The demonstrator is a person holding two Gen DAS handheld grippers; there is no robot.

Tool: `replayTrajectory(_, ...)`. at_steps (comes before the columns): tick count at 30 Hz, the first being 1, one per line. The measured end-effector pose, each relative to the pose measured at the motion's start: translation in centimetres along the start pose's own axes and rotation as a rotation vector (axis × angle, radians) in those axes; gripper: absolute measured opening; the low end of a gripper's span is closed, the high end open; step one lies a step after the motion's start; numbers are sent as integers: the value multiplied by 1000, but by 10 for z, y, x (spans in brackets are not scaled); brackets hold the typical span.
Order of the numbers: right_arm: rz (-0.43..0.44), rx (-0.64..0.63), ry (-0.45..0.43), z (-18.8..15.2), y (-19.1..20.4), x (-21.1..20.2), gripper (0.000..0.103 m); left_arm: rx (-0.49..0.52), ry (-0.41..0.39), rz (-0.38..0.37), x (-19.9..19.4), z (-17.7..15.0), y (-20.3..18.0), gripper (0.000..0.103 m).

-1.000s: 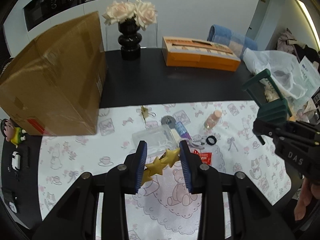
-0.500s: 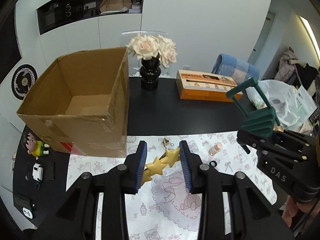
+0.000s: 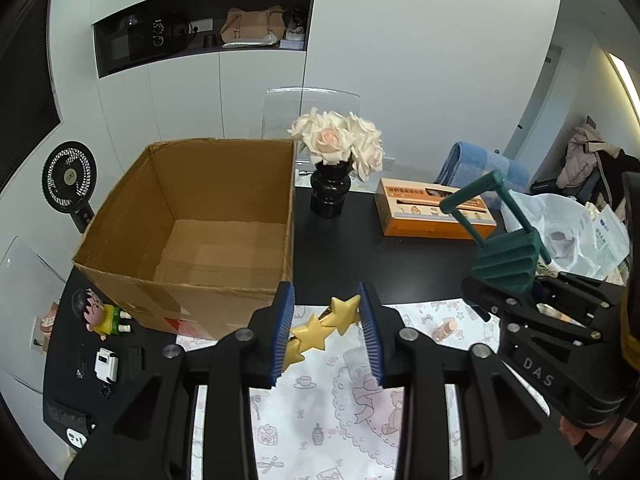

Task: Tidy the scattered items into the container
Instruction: 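Carry the green stand and yellow star clip over the cardboard box with both tools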

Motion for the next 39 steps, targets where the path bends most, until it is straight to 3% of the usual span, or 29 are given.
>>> replayTrajectory(16, 83, -59, 53, 44, 55, 44, 24, -64, 3, 80, 18, 37, 72, 33)
replayTrajectory(29, 111, -116, 88, 105, 118, 93, 24, -111, 60, 190, 55, 76, 154, 33)
replayTrajectory(39, 139, -75, 193, 124, 132, 154, 24, -137, 155, 199, 98, 84, 190, 33)
Point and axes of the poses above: each gripper's, at about its wrist camera, not at the fingertips, and x roughly the way its jaws point, y to its left, z to its top, the point moved 1 cm from there along x, roughly the way its jaws point, and after that the axes turned 2 degrees about x, right-handed, at the moved point
